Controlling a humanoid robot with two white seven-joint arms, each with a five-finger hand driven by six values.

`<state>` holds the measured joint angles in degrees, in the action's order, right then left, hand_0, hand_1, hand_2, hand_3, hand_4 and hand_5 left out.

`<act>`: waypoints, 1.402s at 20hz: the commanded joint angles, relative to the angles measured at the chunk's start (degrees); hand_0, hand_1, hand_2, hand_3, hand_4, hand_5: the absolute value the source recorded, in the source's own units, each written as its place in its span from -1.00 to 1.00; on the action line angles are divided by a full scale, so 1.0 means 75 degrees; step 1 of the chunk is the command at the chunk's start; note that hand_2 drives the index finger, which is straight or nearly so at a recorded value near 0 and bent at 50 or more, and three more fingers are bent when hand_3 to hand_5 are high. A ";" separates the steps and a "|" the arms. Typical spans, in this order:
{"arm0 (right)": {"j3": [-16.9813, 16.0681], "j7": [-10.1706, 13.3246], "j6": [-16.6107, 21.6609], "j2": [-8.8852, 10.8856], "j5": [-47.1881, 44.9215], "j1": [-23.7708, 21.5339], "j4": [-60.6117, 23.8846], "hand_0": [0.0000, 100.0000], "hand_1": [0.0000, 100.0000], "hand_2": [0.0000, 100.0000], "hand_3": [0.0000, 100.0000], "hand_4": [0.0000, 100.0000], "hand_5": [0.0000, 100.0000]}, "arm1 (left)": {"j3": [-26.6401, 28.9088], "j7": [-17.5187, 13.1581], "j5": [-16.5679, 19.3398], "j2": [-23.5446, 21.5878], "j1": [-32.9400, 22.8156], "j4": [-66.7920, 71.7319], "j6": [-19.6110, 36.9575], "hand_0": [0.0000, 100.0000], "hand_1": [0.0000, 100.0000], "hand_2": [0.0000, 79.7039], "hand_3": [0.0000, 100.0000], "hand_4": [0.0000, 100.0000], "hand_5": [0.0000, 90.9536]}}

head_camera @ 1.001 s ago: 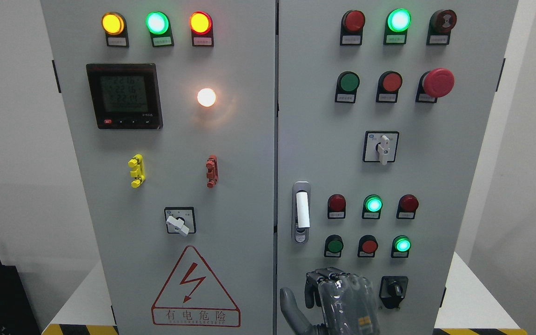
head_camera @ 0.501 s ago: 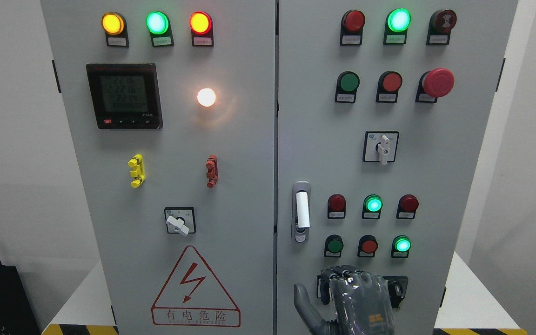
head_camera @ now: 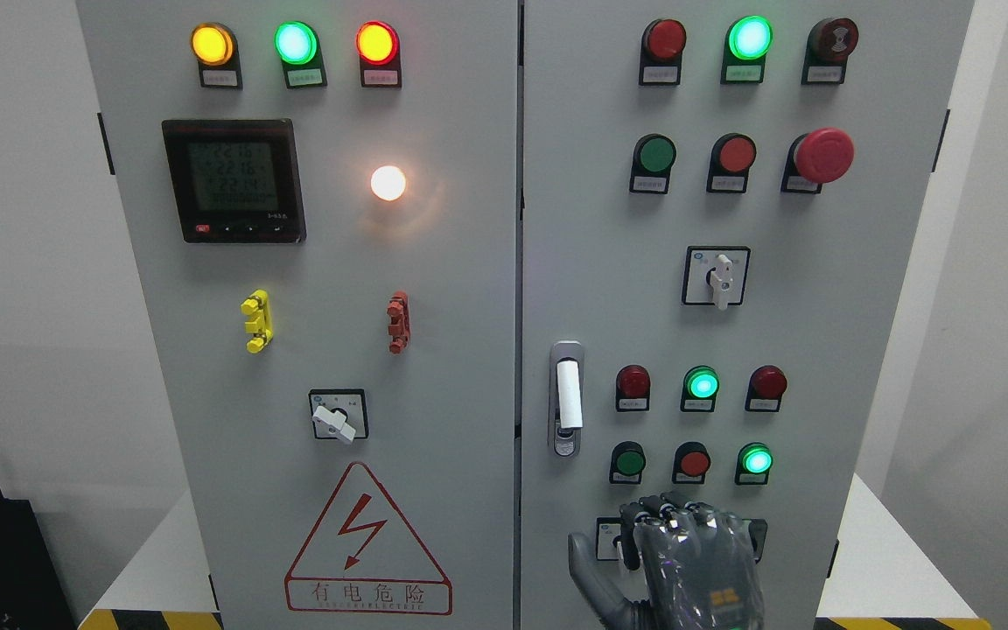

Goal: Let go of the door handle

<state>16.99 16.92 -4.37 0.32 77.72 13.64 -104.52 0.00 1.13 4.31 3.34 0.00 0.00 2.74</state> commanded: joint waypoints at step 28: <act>0.0020 -0.1271 -0.0565 -0.0594 0.0500 0.0736 -0.0127 -0.12 -1.00 0.76 1.00 0.98 0.99 | 0.0012 0.0001 0.0000 0.0000 0.0023 0.0070 -0.0002 -0.76 -0.22 -1.00 -1.00 -1.00 -1.00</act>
<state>17.14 8.35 -8.03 -3.00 81.42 18.09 -105.77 0.00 1.13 4.30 3.34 0.00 0.00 2.74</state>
